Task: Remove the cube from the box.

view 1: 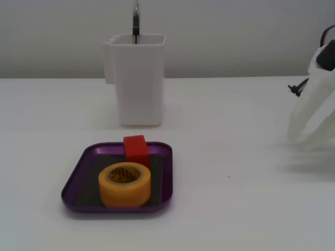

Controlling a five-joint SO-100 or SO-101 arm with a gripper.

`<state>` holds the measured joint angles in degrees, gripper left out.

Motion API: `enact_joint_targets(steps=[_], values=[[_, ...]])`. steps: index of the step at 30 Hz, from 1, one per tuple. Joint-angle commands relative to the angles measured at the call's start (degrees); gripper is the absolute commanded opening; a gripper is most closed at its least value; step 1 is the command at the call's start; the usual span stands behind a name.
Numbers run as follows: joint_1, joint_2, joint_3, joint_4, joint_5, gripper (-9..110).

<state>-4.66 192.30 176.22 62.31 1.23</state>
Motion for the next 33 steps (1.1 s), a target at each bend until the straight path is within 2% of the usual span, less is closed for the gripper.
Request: enact_joint_targets(steps=[1, 22, 33], values=[[-0.4, 6.0, 0.4, -0.8, -0.5, 3], [0.0, 6.0, -0.6, -0.7, -0.7, 3], [0.6, 5.1, -16.0, -0.5, -0.7, 3]])
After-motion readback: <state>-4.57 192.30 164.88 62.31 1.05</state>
